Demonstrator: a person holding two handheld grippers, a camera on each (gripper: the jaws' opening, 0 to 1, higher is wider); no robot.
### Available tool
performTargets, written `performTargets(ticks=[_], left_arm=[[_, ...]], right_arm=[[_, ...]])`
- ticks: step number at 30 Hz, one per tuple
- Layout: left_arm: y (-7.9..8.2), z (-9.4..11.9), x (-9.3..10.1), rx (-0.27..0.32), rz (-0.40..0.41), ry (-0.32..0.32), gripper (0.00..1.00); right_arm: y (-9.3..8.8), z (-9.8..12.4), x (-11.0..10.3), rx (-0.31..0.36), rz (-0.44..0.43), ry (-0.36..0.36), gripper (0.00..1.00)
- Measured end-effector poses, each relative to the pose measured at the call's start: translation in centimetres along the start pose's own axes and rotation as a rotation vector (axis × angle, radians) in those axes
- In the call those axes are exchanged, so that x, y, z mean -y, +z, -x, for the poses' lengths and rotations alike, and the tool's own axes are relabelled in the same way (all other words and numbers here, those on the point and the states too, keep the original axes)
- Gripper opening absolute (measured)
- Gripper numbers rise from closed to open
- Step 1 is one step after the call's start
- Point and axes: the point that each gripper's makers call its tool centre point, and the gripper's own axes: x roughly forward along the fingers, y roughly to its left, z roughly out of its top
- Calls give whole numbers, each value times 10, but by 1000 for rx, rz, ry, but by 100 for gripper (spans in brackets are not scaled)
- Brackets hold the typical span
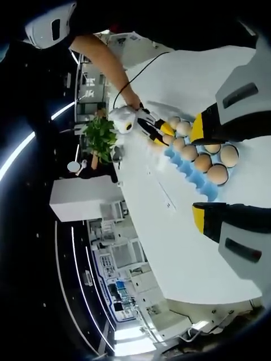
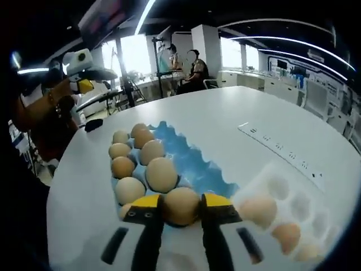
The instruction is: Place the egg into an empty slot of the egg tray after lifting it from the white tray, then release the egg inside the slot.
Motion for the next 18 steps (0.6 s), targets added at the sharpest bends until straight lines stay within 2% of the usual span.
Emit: performTargets(ticks=[13,18], left_arm=[[0,-1,1,1,-3,-4,41],[1,-1,1,5,0,-4,41]], right_arm=[[0,0,1,-7,12,4,28],[3,2,3,18,-5,-1,29]])
